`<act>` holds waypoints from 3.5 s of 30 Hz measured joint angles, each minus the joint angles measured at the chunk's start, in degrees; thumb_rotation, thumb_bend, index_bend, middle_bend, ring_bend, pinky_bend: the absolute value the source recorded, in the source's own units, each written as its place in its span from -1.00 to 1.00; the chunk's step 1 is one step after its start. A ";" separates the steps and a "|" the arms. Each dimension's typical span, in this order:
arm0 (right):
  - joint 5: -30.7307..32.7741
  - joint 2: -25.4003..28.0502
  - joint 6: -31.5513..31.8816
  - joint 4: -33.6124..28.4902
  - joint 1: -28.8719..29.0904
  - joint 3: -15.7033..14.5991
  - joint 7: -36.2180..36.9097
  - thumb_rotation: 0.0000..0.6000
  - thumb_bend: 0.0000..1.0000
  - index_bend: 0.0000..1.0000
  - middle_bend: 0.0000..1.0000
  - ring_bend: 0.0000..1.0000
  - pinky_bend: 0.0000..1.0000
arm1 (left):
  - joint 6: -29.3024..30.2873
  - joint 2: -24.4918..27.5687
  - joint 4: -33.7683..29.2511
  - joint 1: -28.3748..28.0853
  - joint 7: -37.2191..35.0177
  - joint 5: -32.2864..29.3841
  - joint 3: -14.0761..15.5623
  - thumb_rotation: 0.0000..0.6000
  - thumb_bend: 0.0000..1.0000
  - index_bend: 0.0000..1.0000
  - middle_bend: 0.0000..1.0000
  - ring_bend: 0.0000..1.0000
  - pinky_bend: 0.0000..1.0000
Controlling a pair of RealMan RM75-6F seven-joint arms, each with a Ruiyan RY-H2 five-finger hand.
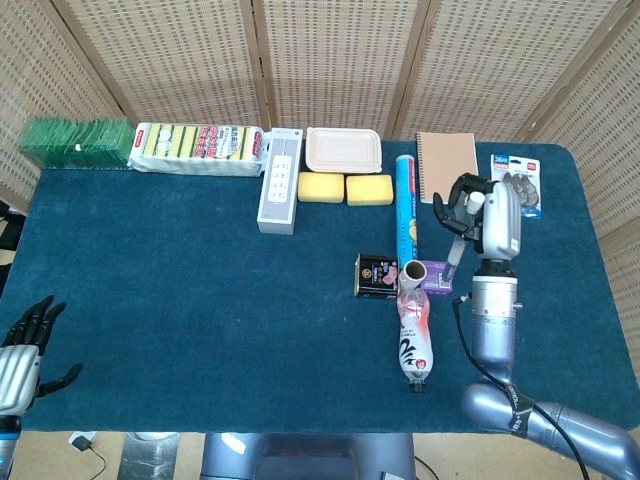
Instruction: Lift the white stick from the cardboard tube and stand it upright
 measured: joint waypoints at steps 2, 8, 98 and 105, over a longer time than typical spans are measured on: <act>1.74 0.00 0.05 0.70 0.27 0.58 -0.29 1.00 -0.18 0.49 1.00 1.00 1.00 | 0.48 0.01 -0.07 0.16 -0.06 0.34 0.13 1.00 -0.61 -0.89 -1.00 -1.00 -0.73; 4.83 0.95 0.33 -0.71 -0.27 -0.52 -0.48 1.00 -0.18 0.49 1.00 1.00 1.00 | -0.61 0.02 -0.06 0.13 -0.19 -0.93 -0.21 1.00 -0.61 -0.89 -1.00 -1.00 -0.72; -0.82 2.96 2.17 -9.47 -1.42 -6.27 -4.52 1.00 -0.17 0.49 1.00 1.00 1.00 | 3.12 -1.05 0.95 1.92 -2.01 2.11 1.12 1.00 -0.61 -0.88 -1.00 -1.00 -0.70; 1.55 0.52 2.44 -8.96 0.33 -3.38 -3.10 1.00 -0.17 0.49 1.00 1.00 1.00 | 3.08 -1.18 1.18 1.80 -2.26 2.38 1.03 1.00 -0.61 -0.88 -1.00 -1.00 -0.70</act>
